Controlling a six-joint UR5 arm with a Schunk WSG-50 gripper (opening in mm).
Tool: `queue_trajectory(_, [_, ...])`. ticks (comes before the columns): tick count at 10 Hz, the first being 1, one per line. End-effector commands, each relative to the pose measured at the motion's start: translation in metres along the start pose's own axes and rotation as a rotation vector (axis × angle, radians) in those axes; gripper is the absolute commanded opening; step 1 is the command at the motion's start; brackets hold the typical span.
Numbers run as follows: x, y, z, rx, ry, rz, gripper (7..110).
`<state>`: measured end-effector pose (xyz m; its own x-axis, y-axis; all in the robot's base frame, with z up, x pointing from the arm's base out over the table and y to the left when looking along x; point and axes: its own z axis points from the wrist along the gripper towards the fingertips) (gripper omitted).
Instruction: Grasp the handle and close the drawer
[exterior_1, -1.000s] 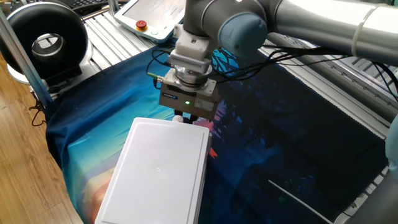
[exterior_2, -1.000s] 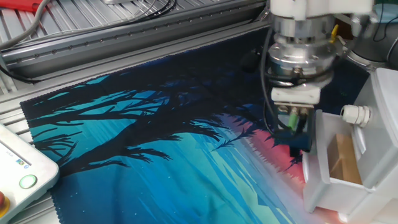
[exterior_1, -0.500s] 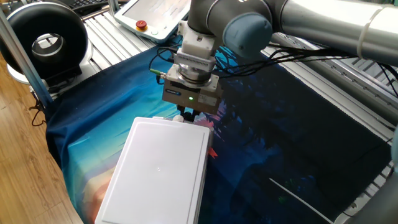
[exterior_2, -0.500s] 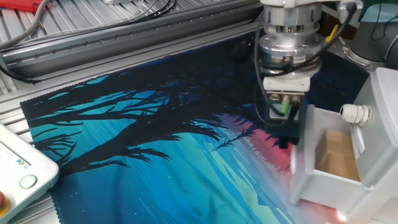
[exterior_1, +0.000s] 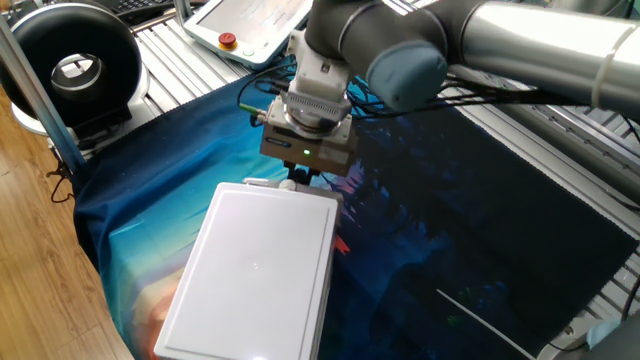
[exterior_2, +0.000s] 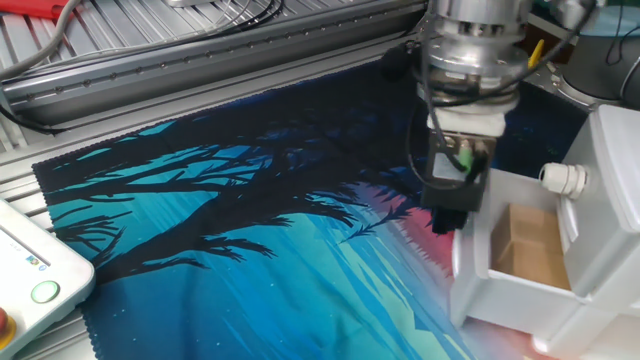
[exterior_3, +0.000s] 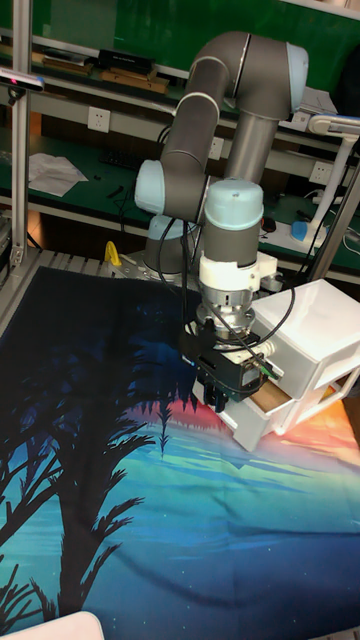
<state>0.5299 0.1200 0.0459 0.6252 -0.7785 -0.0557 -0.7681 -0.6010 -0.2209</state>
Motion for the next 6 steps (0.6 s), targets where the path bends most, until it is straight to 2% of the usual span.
queue_trajectory(1, [-0.018, 0.007, 0.011, -0.012, -0.054, 0.089, 22])
queue_trajectory(2, [-0.024, 0.023, 0.012, -0.061, -0.084, 0.121, 22])
queue_trajectory(4, [-0.030, 0.046, 0.008, -0.129, -0.134, 0.139, 22])
queue_trajectory(6, [-0.032, 0.047, -0.005, -0.182, -0.171, 0.195, 22])
